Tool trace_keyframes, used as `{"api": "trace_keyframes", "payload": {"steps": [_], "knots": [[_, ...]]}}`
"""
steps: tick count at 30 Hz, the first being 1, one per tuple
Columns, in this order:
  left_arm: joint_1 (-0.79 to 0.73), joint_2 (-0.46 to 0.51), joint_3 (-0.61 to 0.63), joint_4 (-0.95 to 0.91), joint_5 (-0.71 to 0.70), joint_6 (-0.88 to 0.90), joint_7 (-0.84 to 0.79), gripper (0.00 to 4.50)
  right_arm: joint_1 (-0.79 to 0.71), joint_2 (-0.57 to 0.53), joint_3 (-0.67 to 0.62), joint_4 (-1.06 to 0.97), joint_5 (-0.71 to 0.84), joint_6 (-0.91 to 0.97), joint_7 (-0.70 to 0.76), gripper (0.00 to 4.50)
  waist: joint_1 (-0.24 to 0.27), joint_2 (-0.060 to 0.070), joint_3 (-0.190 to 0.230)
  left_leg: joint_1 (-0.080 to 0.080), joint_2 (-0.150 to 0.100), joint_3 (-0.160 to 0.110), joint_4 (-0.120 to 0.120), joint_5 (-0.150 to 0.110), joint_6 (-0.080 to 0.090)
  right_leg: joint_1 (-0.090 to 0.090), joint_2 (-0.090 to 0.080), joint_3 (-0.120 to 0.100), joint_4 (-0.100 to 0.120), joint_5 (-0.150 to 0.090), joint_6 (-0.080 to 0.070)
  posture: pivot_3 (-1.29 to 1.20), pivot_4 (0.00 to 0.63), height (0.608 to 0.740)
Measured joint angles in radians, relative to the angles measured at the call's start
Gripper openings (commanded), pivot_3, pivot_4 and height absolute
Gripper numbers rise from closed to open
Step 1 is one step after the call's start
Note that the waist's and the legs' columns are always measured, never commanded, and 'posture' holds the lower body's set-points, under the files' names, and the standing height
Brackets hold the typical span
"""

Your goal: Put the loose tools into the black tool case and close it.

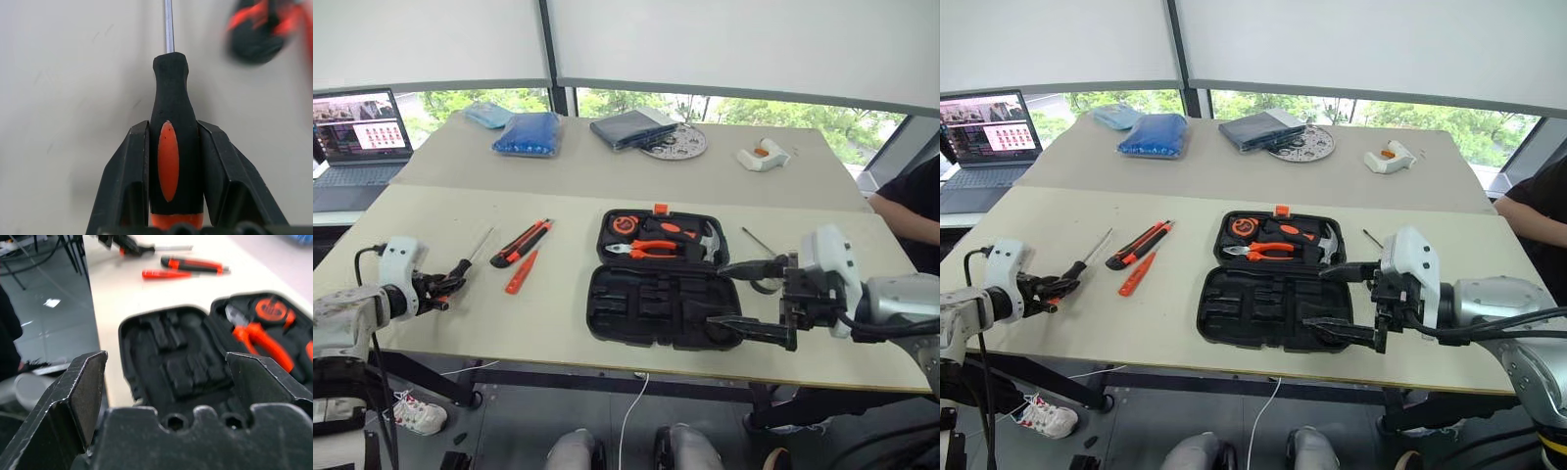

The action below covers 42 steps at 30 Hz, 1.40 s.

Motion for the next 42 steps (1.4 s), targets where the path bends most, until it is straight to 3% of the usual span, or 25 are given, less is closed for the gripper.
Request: {"api": "trace_keyframes", "payload": {"steps": [5, 8, 12, 19, 30, 32, 34, 38, 39, 42], "knots": [[-0.229, 0.000, -0.138, -0.045, 0.000, -0.202, -0.338, 0.92, 0.042, -0.003, -0.022, 0.014, -0.047, -0.034, -0.004, 4.50, 0.006, 0.000, 0.000, -0.006, -0.001, 0.000, 0.006, 0.000, 0.001, 0.000, 0.001, -0.006, -0.001, 0.001, 0.001, 0.00, 0.150, 0.718], [-0.341, -0.067, -0.252, -0.036, 0.030, -0.270, -0.453, 0.92, 0.056, -0.002, -0.033, 0.026, -0.066, -0.042, -0.020, 4.50, 0.002, 0.000, 0.000, -0.004, -0.002, 0.000, 0.007, 0.002, 0.007, 0.003, 0.002, -0.005, -0.001, 0.000, 0.005, 0.00, 0.150, 0.718], [-0.444, -0.224, -0.432, 0.056, 0.132, -0.408, -0.561, 0.92, 0.084, 0.009, -0.036, 0.035, -0.105, -0.050, -0.049, 4.50, -0.002, 0.000, 0.000, -0.006, -0.001, 0.000, 0.012, 0.001, 0.010, 0.002, 0.007, -0.005, 0.000, 0.000, 0.005, 0.00, 0.150, 0.718], [-0.571, -0.420, -0.559, 0.338, 0.302, -0.658, -0.535, 0.92, 0.145, 0.020, -0.077, 0.008, -0.122, -0.051, -0.093, 4.50, -0.014, -0.001, 0.001, -0.006, 0.000, -0.001, 0.013, -0.001, 0.014, 0.002, 0.006, -0.003, 0.000, 0.001, 0.005, 0.00, 0.150, 0.718], [-0.633, -0.536, -0.570, 0.501, 0.387, -0.726, -0.499, 0.92, 0.196, 0.048, -0.122, -0.039, -0.122, -0.046, -0.140, 4.50, -0.019, -0.002, 0.001, -0.009, -0.001, -0.001, 0.020, -0.006, 0.022, 0.002, 0.004, -0.003, -0.002, 0.004, 0.012, 0.00, 0.150, 0.718], [-0.643, -0.547, -0.570, 0.511, 0.396, -0.730, -0.493, 1.92, 0.197, 0.051, -0.122, -0.041, -0.122, -0.045, -0.143, 4.50, -0.019, -0.002, 0.001, -0.010, -0.001, -0.001, 0.021, -0.006, 0.023, 0.002, 0.003, -0.003, -0.002, 0.004, 0.013, 0.00, 0.150, 0.718], [-0.647, -0.548, -0.568, 0.519, 0.397, -0.734, -0.495, 2.49, 0.197, 0.054, -0.122, -0.048, -0.121, -0.044, -0.152, 4.50, -0.019, -0.002, 0.001, -0.011, -0.001, -0.001, 0.024, -0.007, 0.025, 0.002, 0.003, -0.003, -0.002, 0.005, 0.014, 0.00, 0.150, 0.718], [-0.649, -0.551, -0.557, 0.520, 0.394, -0.725, -0.512, 4.11, 0.197, 0.055, -0.122, -0.049, -0.120, -0.042, -0.158, 4.50, -0.022, -0.002, 0.001, -0.015, -0.001, -0.002, 0.028, -0.008, 0.027, 0.001, 0.003, -0.003, -0.002, 0.006, 0.016, 0.00, 0.150, 0.718], [-0.650, -0.551, -0.552, 0.520, 0.392, -0.718, -0.517, 4.38, 0.197, 0.055, -0.122, -0.049, -0.120, -0.042, -0.159, 4.50, -0.022, -0.002, 0.001, -0.015, -0.001, -0.002, 0.028, -0.008, 0.027, 0.001, 0.003, -0.003, -0.002, 0.007, 0.016, 0.00, 0.150, 0.718], [-0.667, -0.560, -0.529, 0.518, 0.382, -0.679, -0.517, 4.38, 0.196, 0.057, -0.122, -0.049, -0.120, -0.042, -0.160, 4.50, -0.020, -0.002, 0.001, -0.016, -0.001, -0.002, 0.029, -0.009, 0.028, 0.001, 0.002, -0.003, -0.002, 0.007, 0.017, 0.00, 0.150, 0.718]]}}
